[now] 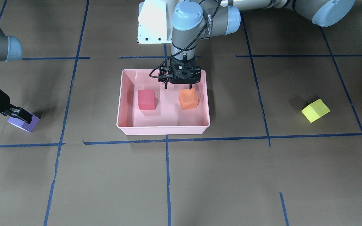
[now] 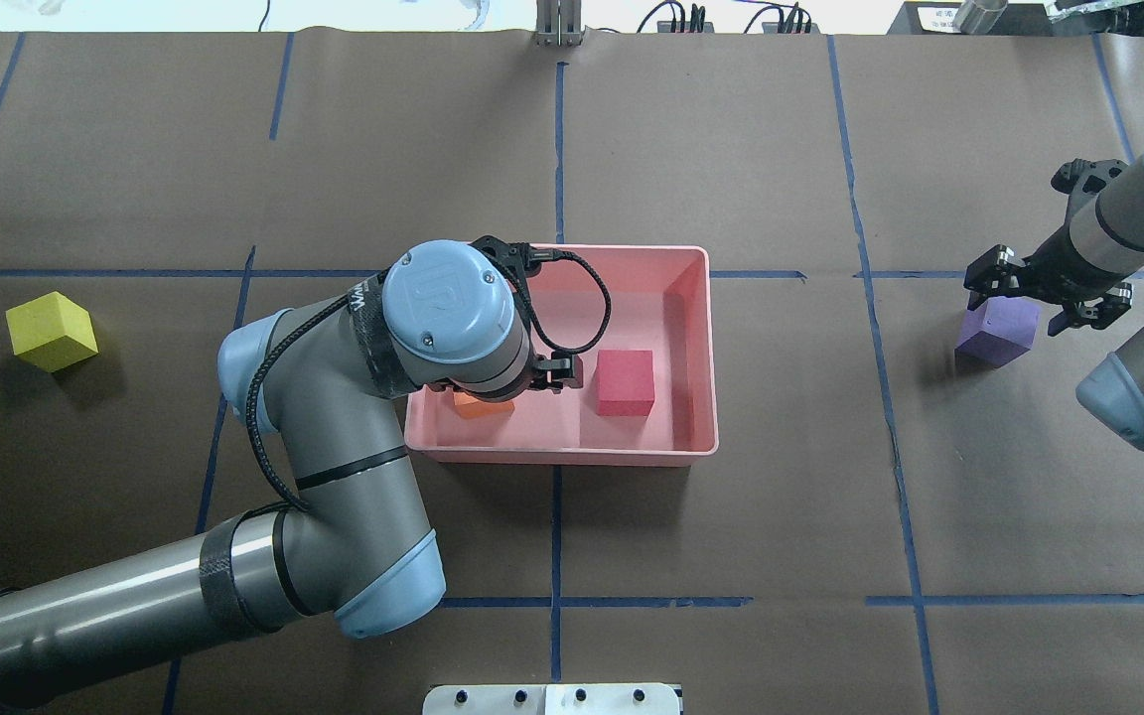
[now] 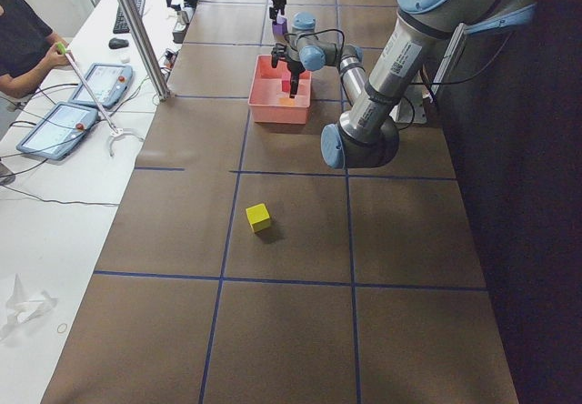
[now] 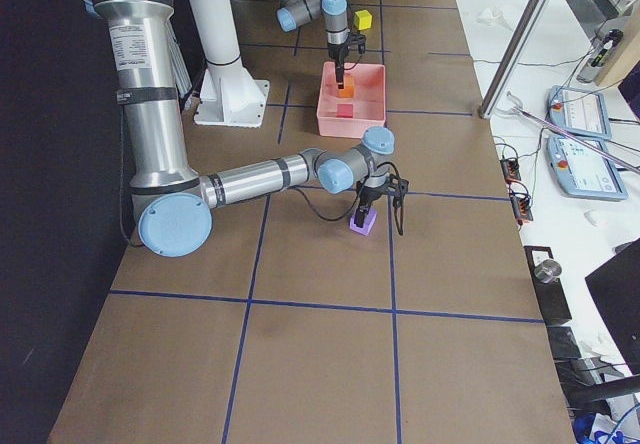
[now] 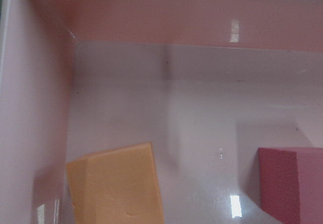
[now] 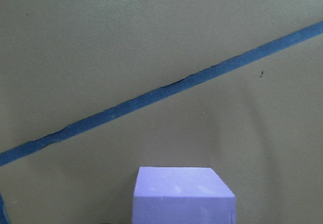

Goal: Place blocks into pink bin with both arms
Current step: 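Carry the orange cube into the bin while the right gripper reaches the purple cube, then drop the purple cube into the bin while the left gripper reaches the yellow cube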

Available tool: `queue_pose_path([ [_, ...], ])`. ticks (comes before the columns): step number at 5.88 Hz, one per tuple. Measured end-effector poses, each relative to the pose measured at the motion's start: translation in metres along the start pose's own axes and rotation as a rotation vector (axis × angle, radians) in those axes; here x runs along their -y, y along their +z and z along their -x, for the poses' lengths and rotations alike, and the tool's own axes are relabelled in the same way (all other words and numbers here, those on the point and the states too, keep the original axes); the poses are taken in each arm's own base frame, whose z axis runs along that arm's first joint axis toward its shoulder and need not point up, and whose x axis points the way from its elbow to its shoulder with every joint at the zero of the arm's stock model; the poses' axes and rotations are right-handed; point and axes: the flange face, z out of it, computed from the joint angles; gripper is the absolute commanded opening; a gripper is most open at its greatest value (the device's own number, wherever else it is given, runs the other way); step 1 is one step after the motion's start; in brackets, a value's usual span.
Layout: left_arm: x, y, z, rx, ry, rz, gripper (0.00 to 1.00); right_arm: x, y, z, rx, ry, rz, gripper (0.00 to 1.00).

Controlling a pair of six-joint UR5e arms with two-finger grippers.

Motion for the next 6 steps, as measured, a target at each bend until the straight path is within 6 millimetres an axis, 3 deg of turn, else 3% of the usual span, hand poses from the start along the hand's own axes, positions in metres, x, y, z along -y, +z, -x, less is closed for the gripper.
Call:
queue_pose_path([
  [1,-0.001,-0.016,0.0,-0.026,0.004,-0.011,1.0,0.001,0.005,-0.002,-0.008,0.013,0.006,0.95],
  [2,-0.007,-0.046,0.016,-0.073,0.011,-0.031,1.0,0.002,0.01,-0.004,-0.015,0.018,0.011,0.85],
  [3,-0.018,-0.083,0.053,-0.119,0.018,-0.057,1.0,0.0,0.014,-0.003,-0.021,0.017,0.017,0.28],
  [4,-0.023,-0.112,0.092,-0.139,0.017,-0.08,1.0,-0.003,0.017,-0.002,-0.024,0.015,0.023,0.0],
  [5,-0.024,-0.122,0.127,-0.121,0.047,-0.094,1.0,-0.007,0.013,0.006,-0.003,0.005,0.045,0.0],
  [6,-0.019,-0.121,0.163,-0.079,0.119,-0.096,1.0,-0.016,-0.008,0.026,0.057,-0.019,0.072,0.0],
])
